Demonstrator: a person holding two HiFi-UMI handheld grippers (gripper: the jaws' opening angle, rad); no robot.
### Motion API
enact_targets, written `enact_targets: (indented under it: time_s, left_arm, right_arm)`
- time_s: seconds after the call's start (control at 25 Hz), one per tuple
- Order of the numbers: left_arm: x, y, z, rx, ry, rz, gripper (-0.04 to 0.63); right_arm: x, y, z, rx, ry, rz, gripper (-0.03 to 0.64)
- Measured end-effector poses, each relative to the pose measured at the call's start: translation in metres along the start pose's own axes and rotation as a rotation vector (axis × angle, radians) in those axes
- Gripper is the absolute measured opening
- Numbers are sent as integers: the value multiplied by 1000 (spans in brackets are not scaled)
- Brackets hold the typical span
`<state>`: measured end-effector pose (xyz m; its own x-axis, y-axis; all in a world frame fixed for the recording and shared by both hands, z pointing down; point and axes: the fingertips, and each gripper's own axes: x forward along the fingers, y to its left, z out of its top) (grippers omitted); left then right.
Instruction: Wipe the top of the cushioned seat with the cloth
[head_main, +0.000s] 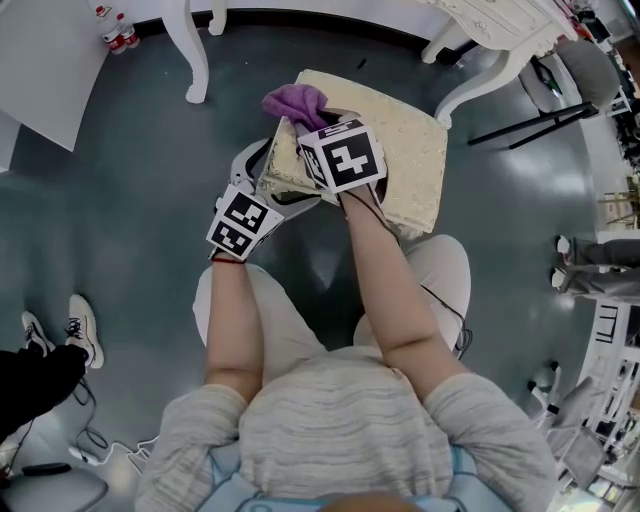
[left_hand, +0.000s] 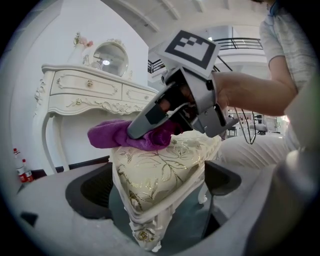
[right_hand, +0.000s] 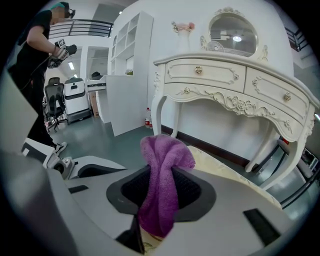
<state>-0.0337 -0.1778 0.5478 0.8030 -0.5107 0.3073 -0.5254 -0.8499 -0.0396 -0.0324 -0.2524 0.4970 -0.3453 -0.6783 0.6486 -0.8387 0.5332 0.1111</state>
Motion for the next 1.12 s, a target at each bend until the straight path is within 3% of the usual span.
enact_targets:
  time_s: [1.12]
  left_arm:
    - [7,-2,4,3,3,12,582]
  right_arm:
    - [-47,-67,-50,71,14,-90,114]
